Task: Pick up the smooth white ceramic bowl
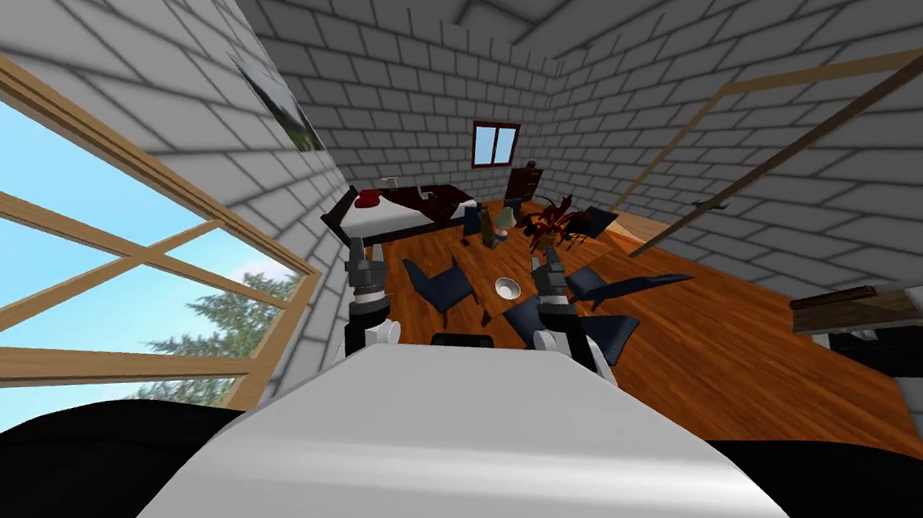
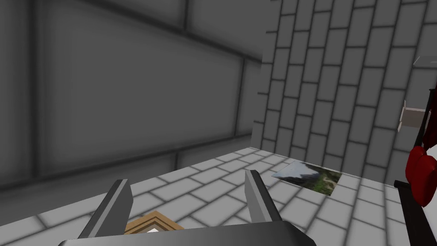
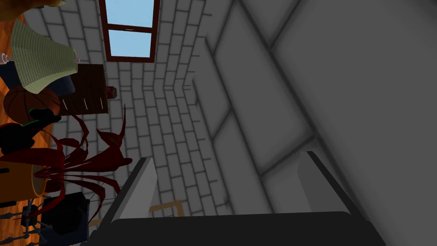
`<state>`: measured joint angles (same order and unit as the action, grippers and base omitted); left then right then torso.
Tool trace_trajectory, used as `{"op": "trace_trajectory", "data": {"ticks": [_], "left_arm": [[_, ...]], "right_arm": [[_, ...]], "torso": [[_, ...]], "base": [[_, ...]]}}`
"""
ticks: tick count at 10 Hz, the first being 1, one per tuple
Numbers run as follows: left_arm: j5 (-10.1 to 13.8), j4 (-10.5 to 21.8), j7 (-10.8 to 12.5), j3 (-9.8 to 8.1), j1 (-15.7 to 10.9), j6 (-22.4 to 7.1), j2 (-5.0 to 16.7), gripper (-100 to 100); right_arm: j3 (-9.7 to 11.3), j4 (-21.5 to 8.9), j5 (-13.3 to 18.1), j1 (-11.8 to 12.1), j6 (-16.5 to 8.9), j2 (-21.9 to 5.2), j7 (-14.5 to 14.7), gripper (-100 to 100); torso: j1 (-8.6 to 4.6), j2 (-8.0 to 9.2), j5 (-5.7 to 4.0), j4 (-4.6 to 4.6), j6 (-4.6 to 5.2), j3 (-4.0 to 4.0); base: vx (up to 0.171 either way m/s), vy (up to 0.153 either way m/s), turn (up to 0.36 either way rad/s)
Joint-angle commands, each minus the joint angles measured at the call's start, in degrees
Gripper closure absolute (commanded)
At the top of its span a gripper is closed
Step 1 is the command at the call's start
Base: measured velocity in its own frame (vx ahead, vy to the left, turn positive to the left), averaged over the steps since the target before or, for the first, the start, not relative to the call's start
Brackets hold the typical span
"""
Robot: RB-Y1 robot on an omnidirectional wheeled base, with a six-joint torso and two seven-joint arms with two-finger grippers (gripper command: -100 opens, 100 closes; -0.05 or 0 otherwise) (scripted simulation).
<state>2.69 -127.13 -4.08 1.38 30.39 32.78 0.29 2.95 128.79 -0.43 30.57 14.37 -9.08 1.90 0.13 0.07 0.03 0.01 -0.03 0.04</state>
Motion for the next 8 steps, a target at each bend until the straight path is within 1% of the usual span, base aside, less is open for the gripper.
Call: {"op": "trace_trajectory", "data": {"ticks": [1,2,3,4,5,7,8], "left_arm": [[0.0,0.0,0.0,0.00,0.0,0.0,0.0,0],[0.0,0.0,0.0,-0.01,0.0,0.0,0.0,0],[0.0,0.0,0.0,0.00,0.0,0.0,0.0,0],[0.0,0.0,0.0,0.00,0.0,0.0,0.0,0],[0.0,0.0,0.0,-0.01,0.0,0.0,0.0,0],[0.0,0.0,0.0,0.00,0.0,0.0,0.0,0],[0.0,0.0,0.0,0.00,0.0,0.0,0.0,0]], "right_arm": [[0.7,-0.1,0.8,0.5,-1.8,0.0,0.8,-100],[0.7,-1.6,1.6,0.9,-3.6,-1.0,1.4,-100],[0.8,-3.2,2.5,1.3,-5.5,-1.9,2.2,-100],[0.8,-3.2,2.5,1.3,-5.5,-1.9,2.2,-100],[1.0,-4.8,3.3,1.7,-7.5,-2.9,2.9,-100],[1.3,-8.4,5.2,2.5,-10.9,-4.9,4.7,-100],[1.3,-8.4,5.2,2.5,-11.6,-4.9,4.7,-100]], "torso": [[0.00,0.00,0.00,0.00,0.00,0.00],[-0.01,0.00,0.00,0.00,0.05,0.00],[0.00,-0.01,0.00,0.00,0.03,0.00],[0.00,-0.04,0.00,0.00,0.00,-0.02],[-0.04,-0.05,-0.01,-0.01,0.06,-0.03],[-0.03,-0.08,0.00,-0.02,0.02,-0.04],[-0.05,-0.10,0.00,-0.02,0.02,-0.05]], "base": [[-0.013,0.031,0.083],[-0.006,0.036,0.146],[-0.007,0.045,0.352],[-0.001,0.024,0.099],[0.002,0.026,0.169],[0.014,0.034,0.356],[0.015,0.013,0.107]]}}
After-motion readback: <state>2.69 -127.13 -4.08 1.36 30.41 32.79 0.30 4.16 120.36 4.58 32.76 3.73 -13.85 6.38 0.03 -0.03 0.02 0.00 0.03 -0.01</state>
